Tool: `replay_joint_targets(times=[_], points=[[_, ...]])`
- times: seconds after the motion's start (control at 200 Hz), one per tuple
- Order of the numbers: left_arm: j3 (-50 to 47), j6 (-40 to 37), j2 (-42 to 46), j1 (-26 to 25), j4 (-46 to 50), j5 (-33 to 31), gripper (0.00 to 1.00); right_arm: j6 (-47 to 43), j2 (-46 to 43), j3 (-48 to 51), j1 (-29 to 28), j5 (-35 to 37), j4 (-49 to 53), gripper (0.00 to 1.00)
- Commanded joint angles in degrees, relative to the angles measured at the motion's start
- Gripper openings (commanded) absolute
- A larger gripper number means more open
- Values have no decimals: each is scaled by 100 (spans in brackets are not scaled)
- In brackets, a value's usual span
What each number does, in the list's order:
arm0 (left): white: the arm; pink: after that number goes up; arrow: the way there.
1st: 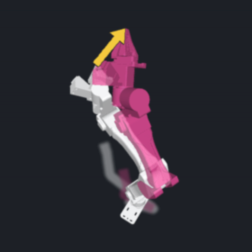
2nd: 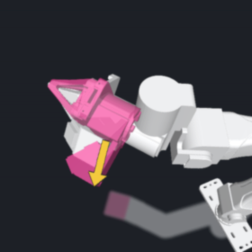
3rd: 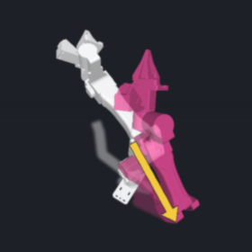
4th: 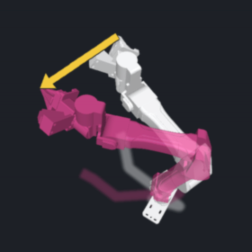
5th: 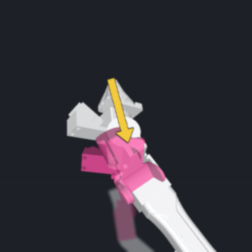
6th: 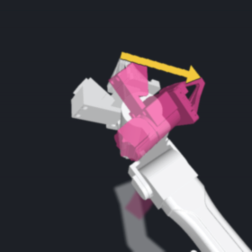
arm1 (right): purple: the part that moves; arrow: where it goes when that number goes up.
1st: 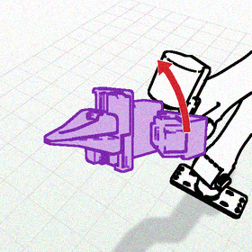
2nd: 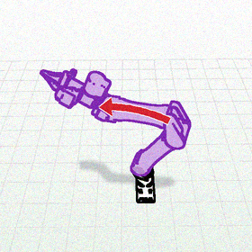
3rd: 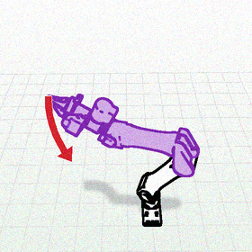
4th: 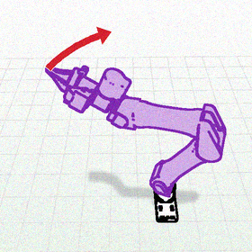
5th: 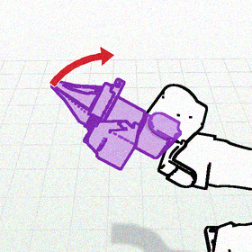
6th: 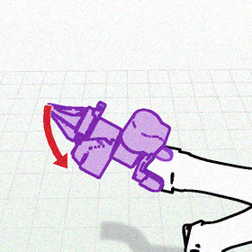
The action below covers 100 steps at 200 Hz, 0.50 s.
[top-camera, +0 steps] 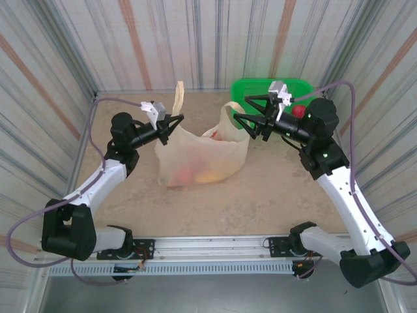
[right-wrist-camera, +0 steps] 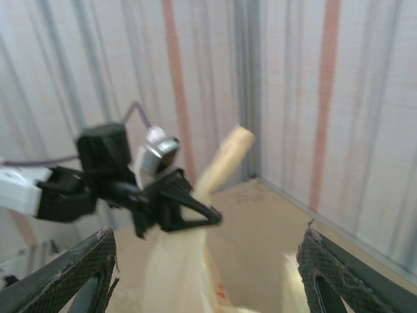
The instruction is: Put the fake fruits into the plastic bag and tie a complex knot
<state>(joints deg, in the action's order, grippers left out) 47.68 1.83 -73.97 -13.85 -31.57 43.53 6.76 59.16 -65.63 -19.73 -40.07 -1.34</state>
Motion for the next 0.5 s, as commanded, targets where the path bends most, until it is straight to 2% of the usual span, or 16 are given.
replay_joint_targets(times=[0.0, 0.205, 0.281, 0.336, 0.421, 0.496], points=[[168, 179, -47, 124, -268, 154, 0, -254, -8, 644, 136, 281, -360, 75], [-29, 236, 15, 34, -504, 262, 0, -557, 477, 460, 153, 765, 214, 75], [-4, 139, 78, -16, -347, 255, 0, -586, 806, 46, 154, 931, 567, 70], [-19, 117, 131, -41, -340, 206, 0, -565, 967, -138, 183, 870, 742, 60], [-64, 117, 198, -73, -333, 133, 0, -429, 1008, -267, 202, 610, 763, 31], [-67, 85, 246, -125, -289, 87, 0, -291, 902, -275, 184, 468, 629, 16]])
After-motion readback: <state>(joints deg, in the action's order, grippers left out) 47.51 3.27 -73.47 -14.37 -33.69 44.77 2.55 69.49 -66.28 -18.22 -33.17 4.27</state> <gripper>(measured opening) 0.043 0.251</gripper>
